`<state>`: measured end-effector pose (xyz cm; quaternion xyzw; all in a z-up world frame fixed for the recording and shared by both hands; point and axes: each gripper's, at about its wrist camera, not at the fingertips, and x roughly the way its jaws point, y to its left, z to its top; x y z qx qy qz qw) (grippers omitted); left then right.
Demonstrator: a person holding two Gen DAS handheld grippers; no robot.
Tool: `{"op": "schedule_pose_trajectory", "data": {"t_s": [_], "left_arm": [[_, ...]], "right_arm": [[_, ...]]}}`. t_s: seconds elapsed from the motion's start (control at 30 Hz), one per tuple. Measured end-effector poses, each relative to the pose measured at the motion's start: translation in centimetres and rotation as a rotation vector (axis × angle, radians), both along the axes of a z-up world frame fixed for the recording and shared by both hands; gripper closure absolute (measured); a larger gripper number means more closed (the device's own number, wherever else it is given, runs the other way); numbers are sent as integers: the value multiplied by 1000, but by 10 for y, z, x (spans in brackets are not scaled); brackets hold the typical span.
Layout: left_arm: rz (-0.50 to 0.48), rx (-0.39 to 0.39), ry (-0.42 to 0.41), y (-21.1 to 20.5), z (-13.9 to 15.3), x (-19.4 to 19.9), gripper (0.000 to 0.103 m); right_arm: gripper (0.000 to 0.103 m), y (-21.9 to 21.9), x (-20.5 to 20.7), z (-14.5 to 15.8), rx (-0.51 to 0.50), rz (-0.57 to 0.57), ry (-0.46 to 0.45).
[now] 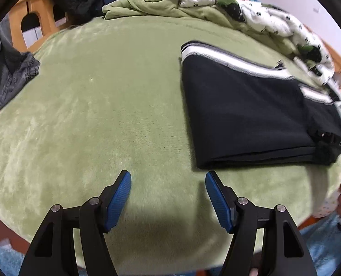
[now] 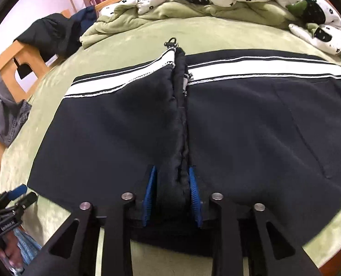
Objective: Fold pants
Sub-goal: 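Release the pants and withdraw both tools from the folded bundle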
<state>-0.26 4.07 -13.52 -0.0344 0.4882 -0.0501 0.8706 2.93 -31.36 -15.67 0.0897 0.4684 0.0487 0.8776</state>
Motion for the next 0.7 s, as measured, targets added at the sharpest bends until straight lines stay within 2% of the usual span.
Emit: {"op": "schedule_pose_trajectory", "data": {"t_s": [0.13, 0.17, 0.27, 0.4, 0.5, 0.6, 0.7], "left_arm": [[7, -76, -11, 5, 17, -11, 38], [2, -78, -14, 4, 24, -12, 38], [-9, -80, -42, 2, 43, -14, 38], [-28, -77, -109, 4, 91, -17, 38], [-55, -69, -174, 3, 129, -17, 38], [-68, -82, -221, 4, 163, -11, 38], [-76, -110, -245, 8, 189, -1, 38]], "right_arm": [[67, -7, -23, 19, 15, -45, -67], [67, -7, -25, 17, 11, -44, -55], [67, 3, -24, -10, -49, -37, 57], [67, 15, -39, 4, -109, -5, 34], [67, 8, -50, 31, -82, -18, -2], [67, -6, -57, 76, -69, -41, -70], [55, -24, -68, 133, -108, -79, -171]]}}
